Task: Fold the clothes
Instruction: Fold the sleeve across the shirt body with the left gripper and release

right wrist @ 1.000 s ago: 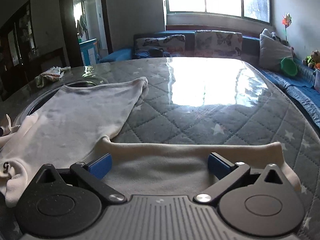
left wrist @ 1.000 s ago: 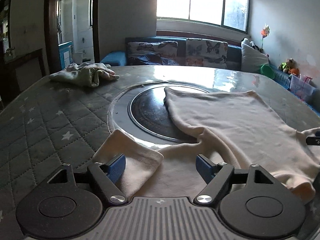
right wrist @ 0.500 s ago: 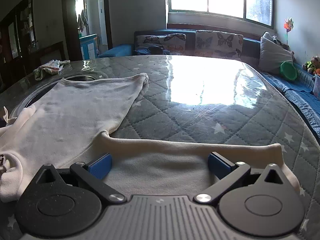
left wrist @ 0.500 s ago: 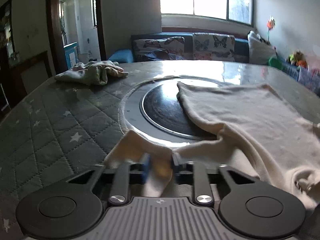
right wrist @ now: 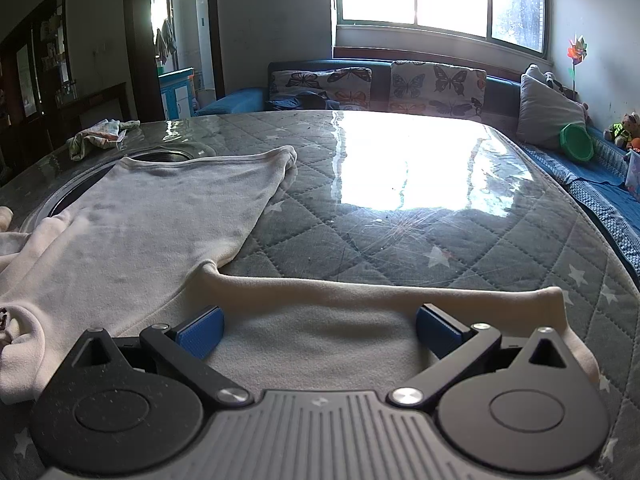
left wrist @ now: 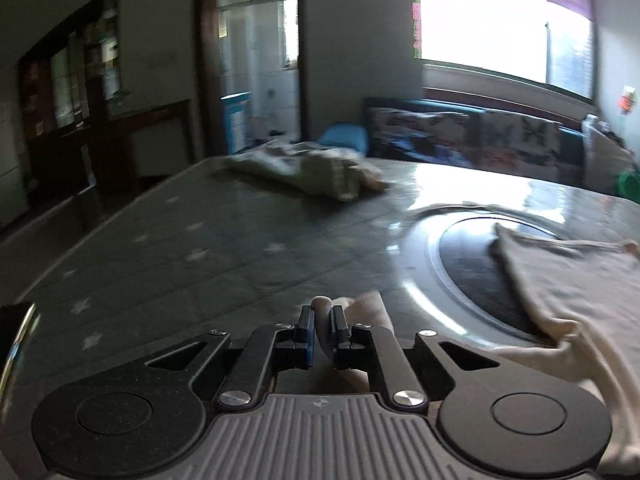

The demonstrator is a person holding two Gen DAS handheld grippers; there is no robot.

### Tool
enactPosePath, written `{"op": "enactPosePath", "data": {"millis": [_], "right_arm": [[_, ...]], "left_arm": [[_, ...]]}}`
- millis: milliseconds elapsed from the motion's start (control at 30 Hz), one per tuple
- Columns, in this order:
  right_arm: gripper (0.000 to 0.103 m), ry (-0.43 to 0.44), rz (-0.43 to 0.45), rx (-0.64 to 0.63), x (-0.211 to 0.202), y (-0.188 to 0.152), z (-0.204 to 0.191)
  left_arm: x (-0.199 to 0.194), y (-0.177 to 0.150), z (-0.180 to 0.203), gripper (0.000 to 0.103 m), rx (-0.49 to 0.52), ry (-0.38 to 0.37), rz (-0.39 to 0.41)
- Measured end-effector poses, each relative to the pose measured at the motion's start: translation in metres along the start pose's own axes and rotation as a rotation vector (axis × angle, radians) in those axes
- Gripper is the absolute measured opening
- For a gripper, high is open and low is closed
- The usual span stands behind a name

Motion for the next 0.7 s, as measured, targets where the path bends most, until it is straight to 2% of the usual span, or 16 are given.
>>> {"op": "enactPosePath", "data": {"millis": [233,567,700], "right_arm": [[0.103,-0.002,-0.003,-0.004,0.0,0.0,0.0],[0.103,-0.002,-0.003,-0.004,0.001,0.0,0.0],[0.103,-0.001,-0.002,-0.003,0.0,0.0,0.0]], "left_arm": [[0.004,-0.017,-0.032,0.009,-0.036,0.077,-0.034],[0.01,-0.013,-0.044,0.009,-0.033,0.149,-0.036],[0.012,-0.008,-0.047,0.019,-0.037,0.165,-0.036]]}}
Point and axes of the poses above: each gripper's, at about its wrist camera, not at the fingertips, and x roughly the way its jaws point, z to its right, y to its top, the point moved 9 cm from there along x, roughly the way its jaws point, and after that the axes turned 11 degrees about -x, right-handed, at the moved point
